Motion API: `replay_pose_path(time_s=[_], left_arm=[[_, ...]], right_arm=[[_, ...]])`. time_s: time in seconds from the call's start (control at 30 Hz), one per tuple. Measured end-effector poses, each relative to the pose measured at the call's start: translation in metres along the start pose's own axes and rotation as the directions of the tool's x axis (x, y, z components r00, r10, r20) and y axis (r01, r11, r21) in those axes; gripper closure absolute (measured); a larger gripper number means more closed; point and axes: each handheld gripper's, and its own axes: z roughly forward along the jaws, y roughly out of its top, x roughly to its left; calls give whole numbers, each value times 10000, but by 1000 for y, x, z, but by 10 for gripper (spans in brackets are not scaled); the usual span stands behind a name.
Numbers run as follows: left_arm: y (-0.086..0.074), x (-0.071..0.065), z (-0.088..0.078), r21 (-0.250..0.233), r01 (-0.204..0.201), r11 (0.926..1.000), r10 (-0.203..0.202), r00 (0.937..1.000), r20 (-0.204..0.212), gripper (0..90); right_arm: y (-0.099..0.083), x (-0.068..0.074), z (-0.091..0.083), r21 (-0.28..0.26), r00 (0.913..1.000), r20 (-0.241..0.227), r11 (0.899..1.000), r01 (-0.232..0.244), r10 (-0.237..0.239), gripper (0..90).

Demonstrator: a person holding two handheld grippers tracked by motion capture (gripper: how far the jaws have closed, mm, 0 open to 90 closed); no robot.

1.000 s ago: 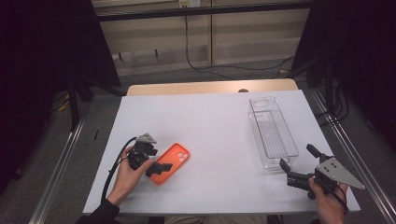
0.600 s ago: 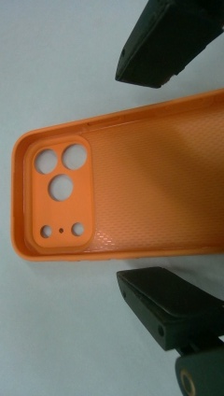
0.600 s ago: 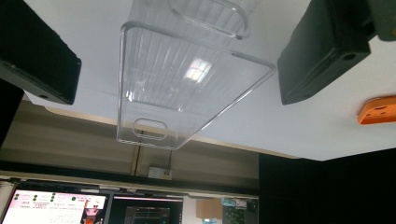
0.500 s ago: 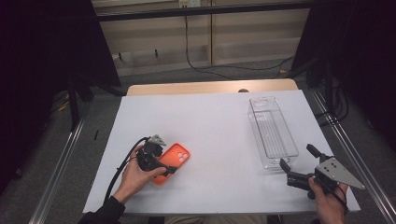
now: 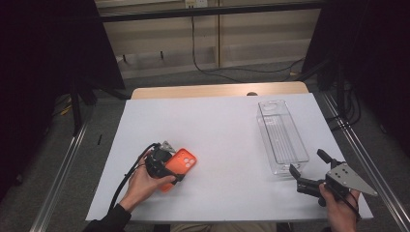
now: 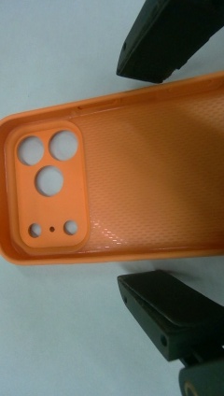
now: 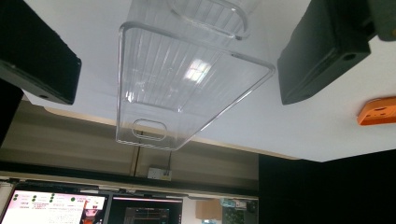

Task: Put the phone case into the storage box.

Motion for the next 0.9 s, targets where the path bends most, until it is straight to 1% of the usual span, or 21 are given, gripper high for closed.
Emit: replay_pose_path(time_s=[0.17,0.33,0.37,0.6,0.7,0.73,0.9], left_arm=[[1,-4,3,117,-178,9998,182,9994,-307,13],[1,-5,3,153,-204,9997,210,9990,-386,21],[1,-5,2,166,-150,9997,157,9991,-382,29],[2,-6,2,144,-150,9998,156,9991,-396,85],[3,-7,0,116,-195,9997,199,9990,-390,143],[3,-7,0,102,-107,9999,111,9993,-349,147],[4,-7,-1,83,-77,9999,80,9992,-402,154]], right_arm=[[0,0,0,6,10000,-3,10000,-11,11,0],[0,0,0,10,10000,-17,10000,-7,7,0],[0,0,0,5,10000,-19,10000,-19,19,0],[0,0,0,2,10000,-26,10000,-9,9,0],[0,0,0,6,10000,-56,10000,13,-13,0],[0,0,0,8,10000,-61,10000,14,-14,0],[0,0,0,-2,10000,-36,10000,-6,6,0]])
